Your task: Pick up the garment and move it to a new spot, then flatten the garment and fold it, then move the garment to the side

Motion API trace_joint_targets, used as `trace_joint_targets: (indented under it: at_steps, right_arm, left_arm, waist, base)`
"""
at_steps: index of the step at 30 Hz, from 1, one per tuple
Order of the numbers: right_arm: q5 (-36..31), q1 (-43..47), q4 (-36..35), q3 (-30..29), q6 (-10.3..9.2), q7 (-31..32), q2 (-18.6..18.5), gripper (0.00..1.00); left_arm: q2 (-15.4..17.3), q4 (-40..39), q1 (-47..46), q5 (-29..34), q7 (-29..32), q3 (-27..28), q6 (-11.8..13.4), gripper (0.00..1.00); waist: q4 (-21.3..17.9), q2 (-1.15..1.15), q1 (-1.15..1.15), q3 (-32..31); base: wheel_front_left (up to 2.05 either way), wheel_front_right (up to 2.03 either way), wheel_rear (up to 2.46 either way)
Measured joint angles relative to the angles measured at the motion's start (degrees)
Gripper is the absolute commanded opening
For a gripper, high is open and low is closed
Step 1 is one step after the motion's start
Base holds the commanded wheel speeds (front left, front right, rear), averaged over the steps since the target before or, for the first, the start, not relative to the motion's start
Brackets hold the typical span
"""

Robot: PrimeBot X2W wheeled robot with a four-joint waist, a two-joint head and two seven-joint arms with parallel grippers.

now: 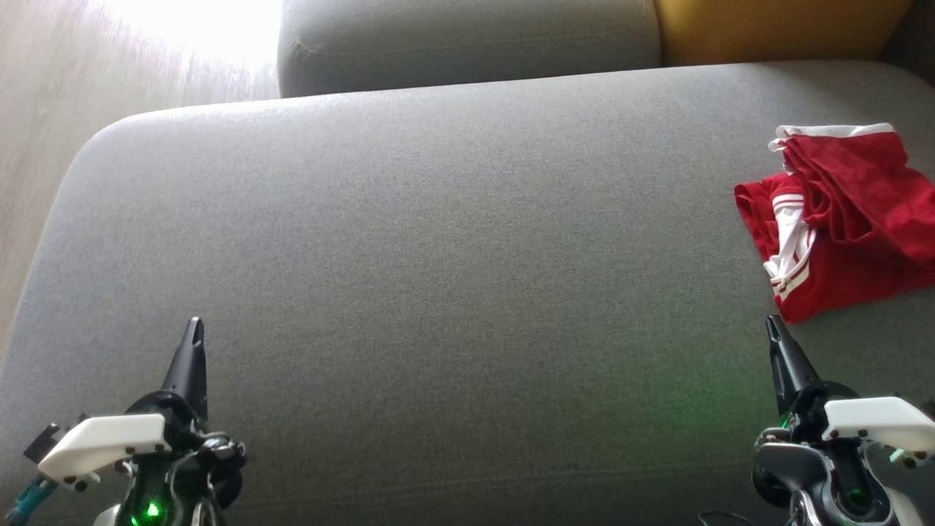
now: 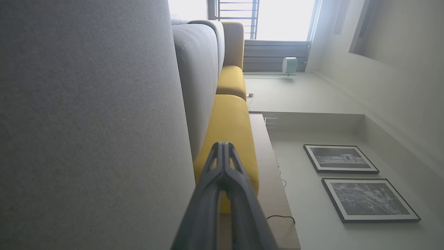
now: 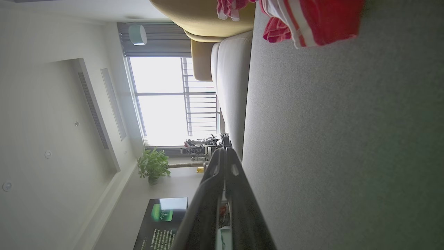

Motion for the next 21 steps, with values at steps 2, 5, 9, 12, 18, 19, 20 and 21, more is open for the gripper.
trace_joint_targets:
  at_steps: [2,5,9,12,18,19,20,21]
  right_arm:
    - [0.0,0.0,0.0,0.0,0.0,0.0,0.0,0.0]
    - [0.0,0.0,0.0,0.0,0.0,0.0,0.0,0.0]
    - [0.0,0.0,0.0,0.0,0.0,0.0,0.0,0.0]
    - [0.0,0.0,0.0,0.0,0.0,0.0,0.0,0.0]
    - [0.0,0.0,0.0,0.0,0.0,0.0,0.0,0.0]
    - [0.0,0.0,0.0,0.0,0.0,0.0,0.0,0.0]
    - [0.0,0.0,0.0,0.0,0.0,0.0,0.0,0.0]
    - [0.0,0.0,0.0,0.0,0.0,0.0,0.0,0.0]
  left_arm:
    - [-0.01,0.0,0.0,0.0,0.0,0.03,0.0,0.0]
    - [-0.02,0.0,0.0,0.01,0.0,0.05,0.0,0.0]
    - [-0.05,0.0,0.0,0.01,0.01,0.09,0.0,0.0]
    - [-0.1,0.0,0.0,0.09,0.02,0.12,0.0,0.0]
    - [-0.14,0.0,0.0,0.09,0.42,0.18,0.0,0.0]
    - [-0.15,0.0,0.0,0.09,0.42,0.19,0.0,0.0]
    - [-0.16,0.0,0.0,0.09,0.42,0.19,0.0,0.0]
    - [-0.18,0.0,0.0,0.09,0.42,0.2,0.0,0.0]
  waist:
    - [0.0,0.0,0.0,0.0]
    - [0.0,0.0,0.0,0.0]
    - [0.0,0.0,0.0,0.0]
    - [0.0,0.0,0.0,0.0]
    - [0.0,0.0,0.0,0.0]
    - [0.0,0.0,0.0,0.0]
    - [0.0,0.0,0.0,0.0]
    - [0.0,0.0,0.0,0.0]
  base:
    - [0.0,0.0,0.0]
    - [0.0,0.0,0.0]
    - [0.0,0.0,0.0]
    - [0.0,0.0,0.0]
    - [0.0,0.0,0.0]
    - [0.0,0.0,0.0]
    - [0.0,0.0,0.0]
    - [0.0,0.0,0.0]
